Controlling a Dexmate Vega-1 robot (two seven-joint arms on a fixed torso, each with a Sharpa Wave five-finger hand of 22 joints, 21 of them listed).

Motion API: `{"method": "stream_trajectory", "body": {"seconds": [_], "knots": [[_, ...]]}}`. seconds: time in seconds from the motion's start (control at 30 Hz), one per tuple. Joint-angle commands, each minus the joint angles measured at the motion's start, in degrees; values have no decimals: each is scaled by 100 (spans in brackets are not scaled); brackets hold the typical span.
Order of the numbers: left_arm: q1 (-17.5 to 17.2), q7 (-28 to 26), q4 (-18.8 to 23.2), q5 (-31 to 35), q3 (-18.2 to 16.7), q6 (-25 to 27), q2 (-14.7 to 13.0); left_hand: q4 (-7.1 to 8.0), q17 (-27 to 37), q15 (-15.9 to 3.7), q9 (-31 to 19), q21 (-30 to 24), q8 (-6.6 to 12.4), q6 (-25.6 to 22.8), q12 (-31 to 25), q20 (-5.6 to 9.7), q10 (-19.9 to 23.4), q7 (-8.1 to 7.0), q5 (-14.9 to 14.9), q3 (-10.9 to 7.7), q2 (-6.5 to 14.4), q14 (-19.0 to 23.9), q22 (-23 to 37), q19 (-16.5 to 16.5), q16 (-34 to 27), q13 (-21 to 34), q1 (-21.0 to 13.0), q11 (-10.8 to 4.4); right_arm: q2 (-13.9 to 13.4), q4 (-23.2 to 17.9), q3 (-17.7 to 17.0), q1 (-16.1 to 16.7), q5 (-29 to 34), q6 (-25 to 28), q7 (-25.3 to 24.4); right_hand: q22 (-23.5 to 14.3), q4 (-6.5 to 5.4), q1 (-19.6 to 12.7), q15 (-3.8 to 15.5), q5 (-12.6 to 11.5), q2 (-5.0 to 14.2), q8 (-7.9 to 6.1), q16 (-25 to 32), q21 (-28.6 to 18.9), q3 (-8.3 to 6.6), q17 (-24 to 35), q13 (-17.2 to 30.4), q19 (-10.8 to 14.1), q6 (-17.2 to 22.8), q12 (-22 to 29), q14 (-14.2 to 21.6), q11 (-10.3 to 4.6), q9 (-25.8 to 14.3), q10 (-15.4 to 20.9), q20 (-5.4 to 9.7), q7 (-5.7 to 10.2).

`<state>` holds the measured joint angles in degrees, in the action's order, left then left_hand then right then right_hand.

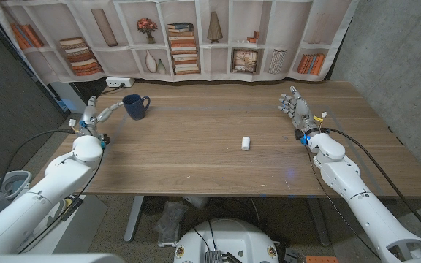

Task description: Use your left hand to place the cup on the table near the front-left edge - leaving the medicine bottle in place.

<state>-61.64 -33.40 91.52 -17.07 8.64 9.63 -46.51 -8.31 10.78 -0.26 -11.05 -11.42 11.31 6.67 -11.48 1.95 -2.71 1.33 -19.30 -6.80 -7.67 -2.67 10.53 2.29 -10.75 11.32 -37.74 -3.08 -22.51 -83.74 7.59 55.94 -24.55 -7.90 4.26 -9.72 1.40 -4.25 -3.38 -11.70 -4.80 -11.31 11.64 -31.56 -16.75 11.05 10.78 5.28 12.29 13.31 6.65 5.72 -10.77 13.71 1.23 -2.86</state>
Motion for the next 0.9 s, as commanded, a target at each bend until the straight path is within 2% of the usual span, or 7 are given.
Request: {"method": "stream_trajectory", "body": {"seconds": [0.03,0.9], "knots": [[194,60,-130,42,173,35,64,-1,21,31,-31,-41,16,48,-55,15,-23,8,-42,39,8,-43,12,17,-34,16,-82,8,-14,-4,-23,31,-16,-5,7,-34,3,-25,6,18,57,-4,-2,24,29,16,31,33,46,-25,51,-18,-14,40,-2,1],[756,372,-715,-2,550,82,141,28,25,36,-31,-42,26,44,-60,8,-26,5,-56,75,37,-45,14,21,-36,16,-134,16,-12,-43,1,17,1,43,-48,-36,9,-26,-8,18,67,-4,-2,77,43,16,32,59,48,-25,61,-9,-14,42,-9,1]]}}
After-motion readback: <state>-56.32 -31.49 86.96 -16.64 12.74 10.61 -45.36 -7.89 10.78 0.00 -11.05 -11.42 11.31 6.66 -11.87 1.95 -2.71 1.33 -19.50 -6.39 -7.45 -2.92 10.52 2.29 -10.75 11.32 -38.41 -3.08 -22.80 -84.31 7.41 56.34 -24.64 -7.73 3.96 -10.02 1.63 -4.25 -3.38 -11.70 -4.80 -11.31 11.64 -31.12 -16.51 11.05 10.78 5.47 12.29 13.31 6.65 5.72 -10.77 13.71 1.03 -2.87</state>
